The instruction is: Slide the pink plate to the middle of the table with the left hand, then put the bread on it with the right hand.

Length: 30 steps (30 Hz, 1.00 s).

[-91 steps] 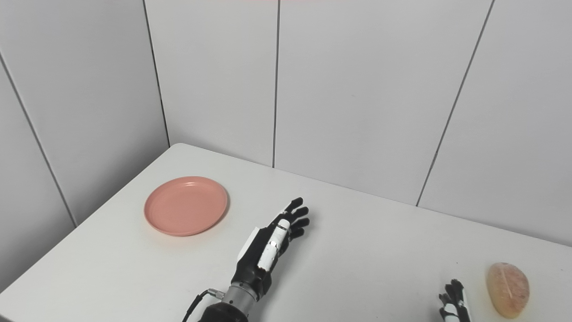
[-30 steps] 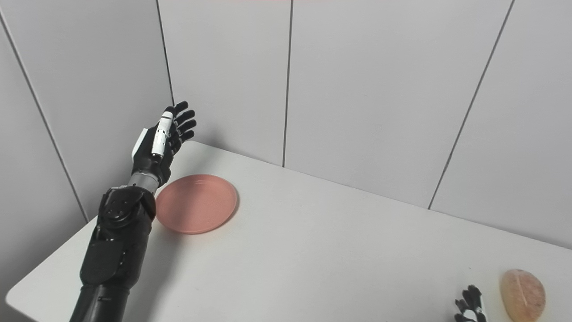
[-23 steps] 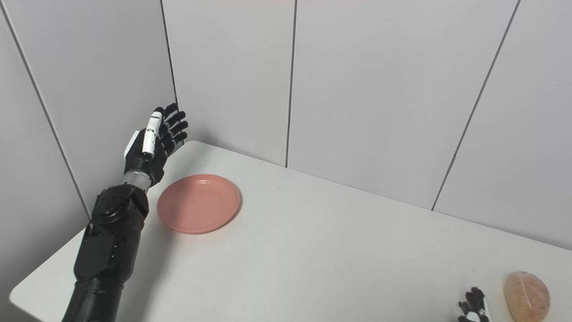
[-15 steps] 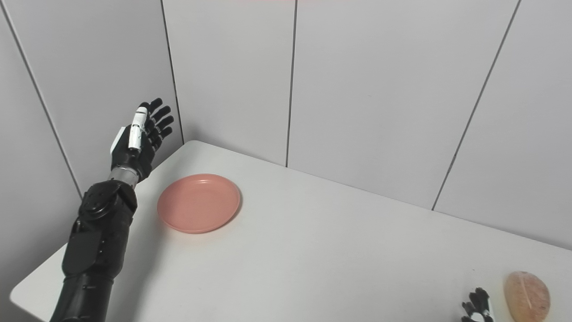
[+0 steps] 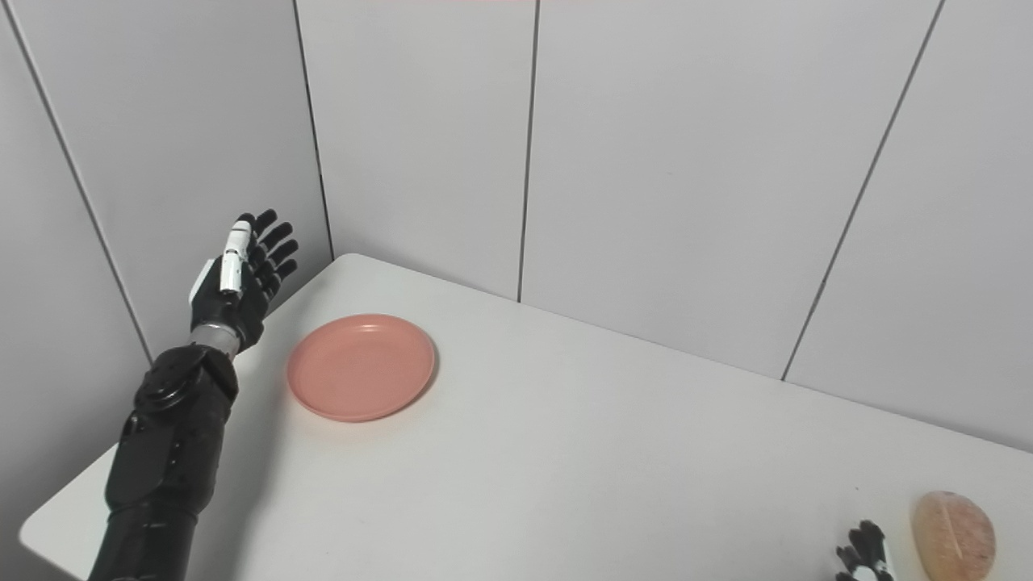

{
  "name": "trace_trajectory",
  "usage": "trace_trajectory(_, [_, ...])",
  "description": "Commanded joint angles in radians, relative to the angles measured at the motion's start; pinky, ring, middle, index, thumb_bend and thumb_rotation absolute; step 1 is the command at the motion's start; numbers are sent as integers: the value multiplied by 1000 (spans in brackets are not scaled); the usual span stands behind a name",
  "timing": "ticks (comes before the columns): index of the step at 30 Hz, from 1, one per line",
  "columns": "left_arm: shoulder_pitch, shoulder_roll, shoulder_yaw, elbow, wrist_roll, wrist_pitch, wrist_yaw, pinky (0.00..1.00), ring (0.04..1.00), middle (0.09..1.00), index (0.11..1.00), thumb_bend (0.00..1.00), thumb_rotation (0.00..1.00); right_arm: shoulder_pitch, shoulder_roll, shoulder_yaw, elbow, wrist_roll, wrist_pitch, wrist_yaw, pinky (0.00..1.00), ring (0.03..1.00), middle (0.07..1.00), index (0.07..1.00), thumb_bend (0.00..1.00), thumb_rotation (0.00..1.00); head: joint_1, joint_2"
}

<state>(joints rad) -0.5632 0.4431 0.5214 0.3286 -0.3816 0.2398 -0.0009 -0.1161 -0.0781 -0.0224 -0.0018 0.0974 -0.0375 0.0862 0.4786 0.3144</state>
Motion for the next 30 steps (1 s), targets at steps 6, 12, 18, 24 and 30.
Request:
trace_trajectory(6, [-34, 42, -8, 8, -7, -64, -12, 937, 917, 913, 903, 316, 1000, -17, -11, -6, -27, -4, -6, 1, 1000, 981, 982, 982, 137, 1000, -3, 7])
trace_trajectory(12, [-37, 38, -14, 36, -4, -70, 1, 914, 908, 908, 892, 316, 1000, -15, -12, -9, -31, 0, -3, 0, 1000, 974, 976, 974, 157, 1000, 0, 10])
trace_trajectory(18, [-45, 32, 9, 83, -30, -81, 0, 934, 924, 924, 909, 317, 1000, -15, -14, -11, -31, -7, -1, -5, 1000, 969, 971, 968, 167, 1000, 2, 12])
trace_trajectory(24, [-44, 32, 17, 103, -43, -96, -8, 949, 930, 930, 918, 312, 1000, -15, -16, -15, -33, -1, -1, -1, 1000, 974, 974, 970, 166, 1000, 6, 13])
trace_trajectory(30, [-35, 32, 24, 122, -57, -115, -16, 952, 932, 932, 921, 314, 1000, -14, -19, -16, -42, -9, 4, -4, 1000, 979, 977, 973, 171, 1000, 10, 13])
